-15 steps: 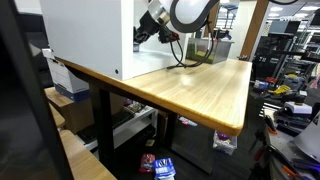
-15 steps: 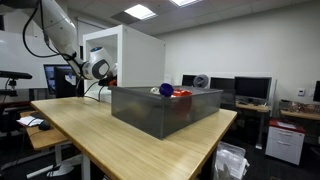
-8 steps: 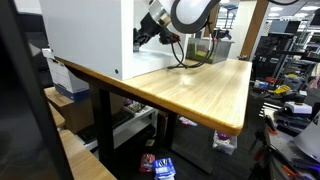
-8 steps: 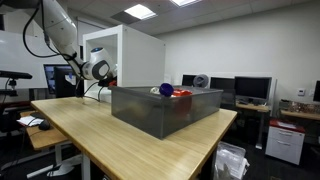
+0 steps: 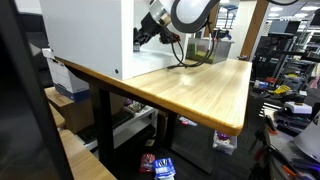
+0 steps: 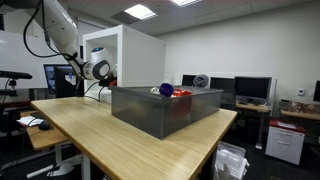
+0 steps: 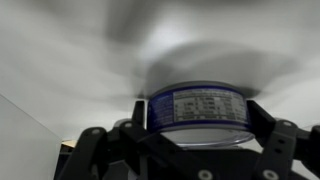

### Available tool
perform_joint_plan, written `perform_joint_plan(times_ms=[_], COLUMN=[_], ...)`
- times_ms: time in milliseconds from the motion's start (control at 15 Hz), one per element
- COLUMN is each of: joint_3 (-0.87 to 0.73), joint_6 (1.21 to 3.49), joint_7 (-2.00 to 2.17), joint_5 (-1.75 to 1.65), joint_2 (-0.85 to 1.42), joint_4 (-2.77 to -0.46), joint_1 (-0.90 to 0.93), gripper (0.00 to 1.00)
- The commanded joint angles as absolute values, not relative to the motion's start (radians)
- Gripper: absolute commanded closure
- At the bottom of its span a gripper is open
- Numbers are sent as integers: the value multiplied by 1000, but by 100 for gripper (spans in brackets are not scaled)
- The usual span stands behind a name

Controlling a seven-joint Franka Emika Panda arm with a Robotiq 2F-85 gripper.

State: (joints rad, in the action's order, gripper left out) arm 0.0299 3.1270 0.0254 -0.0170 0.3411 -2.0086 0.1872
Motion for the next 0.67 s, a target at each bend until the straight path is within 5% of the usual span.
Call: perform_joint_plan(times_ms=[0, 600], joint_3=[59, 93], joint_6=[3105, 3108], joint_7=[3, -41], joint_5=[-30, -26], joint_2=[344, 312], joint_4=[-1993, -2044], joint_1=[163, 136], gripper=[27, 32])
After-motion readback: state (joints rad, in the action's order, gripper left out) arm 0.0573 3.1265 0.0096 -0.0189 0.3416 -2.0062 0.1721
